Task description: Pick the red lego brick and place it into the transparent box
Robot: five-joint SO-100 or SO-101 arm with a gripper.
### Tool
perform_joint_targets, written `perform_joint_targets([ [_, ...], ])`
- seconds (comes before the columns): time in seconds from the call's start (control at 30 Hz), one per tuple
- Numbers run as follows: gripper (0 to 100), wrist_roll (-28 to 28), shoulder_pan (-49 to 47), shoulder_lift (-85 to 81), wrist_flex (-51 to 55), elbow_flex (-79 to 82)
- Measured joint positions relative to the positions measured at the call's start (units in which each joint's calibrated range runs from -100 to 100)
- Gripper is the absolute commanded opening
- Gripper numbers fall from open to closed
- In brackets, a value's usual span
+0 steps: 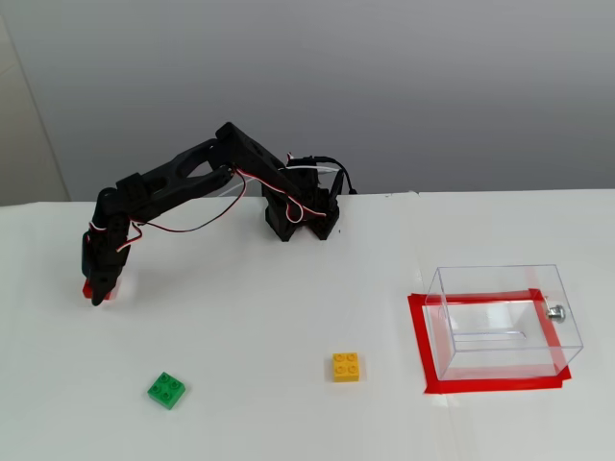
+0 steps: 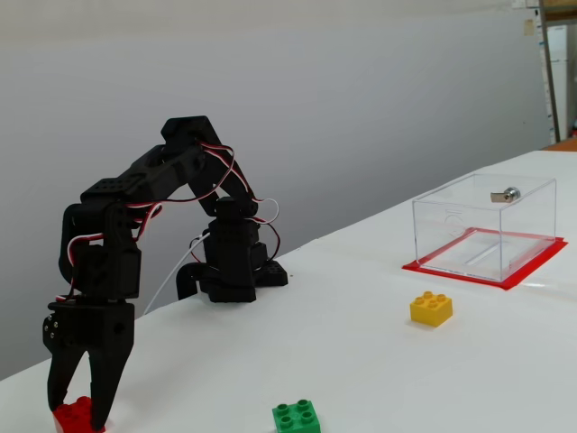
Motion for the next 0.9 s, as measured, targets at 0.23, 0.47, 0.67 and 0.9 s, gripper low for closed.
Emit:
perform_joint_targets([
  [0.23, 32, 0.0, 0.9, 0.0, 0.0, 0.0],
  [0.47, 32, 0.0, 0.5, 0.0, 0.0, 0.0],
  [0.67, 31, 0.0, 0.3, 1.2, 0.0, 0.0],
  [0.9, 10, 0.3, 1.8, 1.2, 0.0, 0.0],
])
